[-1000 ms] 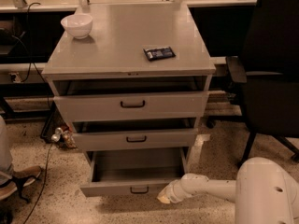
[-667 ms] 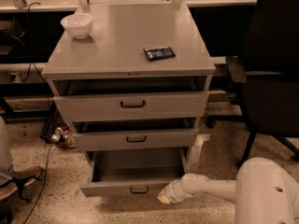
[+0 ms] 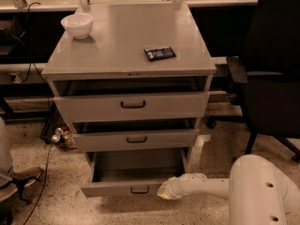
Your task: Close bottom drawer
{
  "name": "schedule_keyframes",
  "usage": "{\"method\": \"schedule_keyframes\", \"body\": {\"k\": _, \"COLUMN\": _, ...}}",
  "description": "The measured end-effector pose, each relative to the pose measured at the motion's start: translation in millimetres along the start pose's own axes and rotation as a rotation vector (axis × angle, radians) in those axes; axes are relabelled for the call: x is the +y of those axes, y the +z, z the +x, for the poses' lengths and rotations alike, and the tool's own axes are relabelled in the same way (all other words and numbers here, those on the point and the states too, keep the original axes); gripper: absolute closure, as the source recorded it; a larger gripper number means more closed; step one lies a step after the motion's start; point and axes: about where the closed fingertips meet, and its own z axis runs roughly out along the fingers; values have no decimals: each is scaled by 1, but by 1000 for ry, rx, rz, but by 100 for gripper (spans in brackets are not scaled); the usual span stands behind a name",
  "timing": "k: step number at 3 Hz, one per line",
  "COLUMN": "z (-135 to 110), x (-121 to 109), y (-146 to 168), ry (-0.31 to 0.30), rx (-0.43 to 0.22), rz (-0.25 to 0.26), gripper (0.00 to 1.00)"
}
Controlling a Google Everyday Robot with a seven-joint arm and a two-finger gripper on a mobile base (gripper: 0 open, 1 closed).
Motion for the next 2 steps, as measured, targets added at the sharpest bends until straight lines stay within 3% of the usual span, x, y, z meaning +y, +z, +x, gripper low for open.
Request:
{"method": "schedule_keyframes", "body": {"k": 1, "z": -3, "x": -7, "y": 3, "ry": -38, "rx": -9, "rz": 20, "gripper": 100}}
{"method": "schedule_keyframes", "body": {"k": 2, "z": -17, "x": -30, "y": 11, "ry": -104, "rx": -44, "rz": 64, "gripper": 100}}
